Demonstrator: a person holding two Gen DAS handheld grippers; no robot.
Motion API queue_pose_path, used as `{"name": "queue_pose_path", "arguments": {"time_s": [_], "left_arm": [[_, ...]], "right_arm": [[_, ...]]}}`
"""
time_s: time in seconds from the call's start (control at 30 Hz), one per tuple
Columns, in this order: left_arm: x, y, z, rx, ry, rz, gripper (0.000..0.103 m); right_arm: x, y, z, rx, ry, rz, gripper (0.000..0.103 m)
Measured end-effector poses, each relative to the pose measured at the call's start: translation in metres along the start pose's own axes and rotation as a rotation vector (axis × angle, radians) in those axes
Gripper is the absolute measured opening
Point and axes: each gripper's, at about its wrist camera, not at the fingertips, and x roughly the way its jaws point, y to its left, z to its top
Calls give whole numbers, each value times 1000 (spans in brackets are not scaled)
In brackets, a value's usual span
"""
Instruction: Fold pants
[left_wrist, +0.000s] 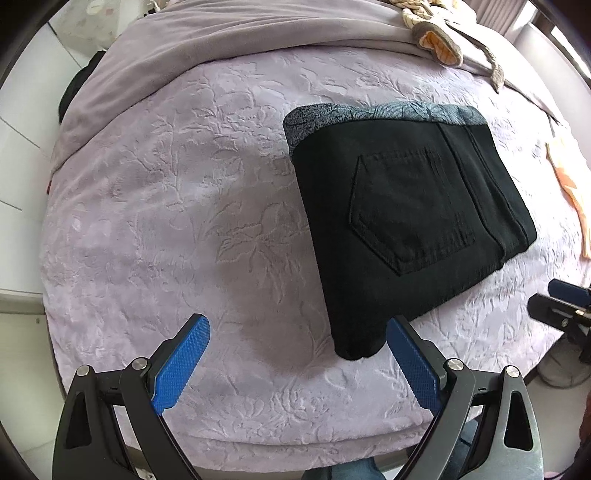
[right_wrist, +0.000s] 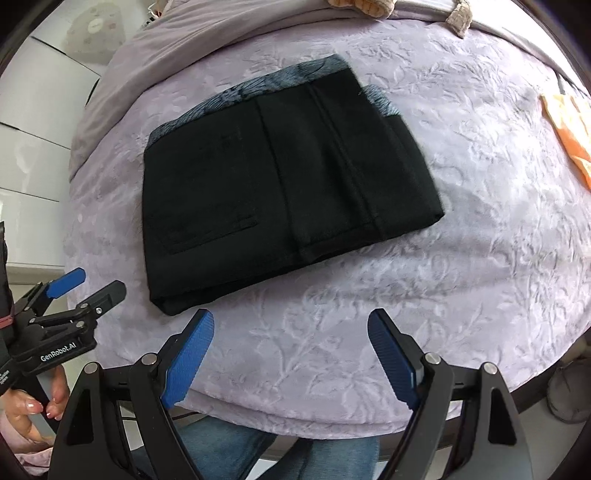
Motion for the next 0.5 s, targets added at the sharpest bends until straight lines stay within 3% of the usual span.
{"name": "queue_pose_path", "arguments": {"time_s": [0.5], "left_arm": [[9,-28,30,-123,47,88,97]], "right_arm": [[0,-64,67,-41,41,61,88]]}}
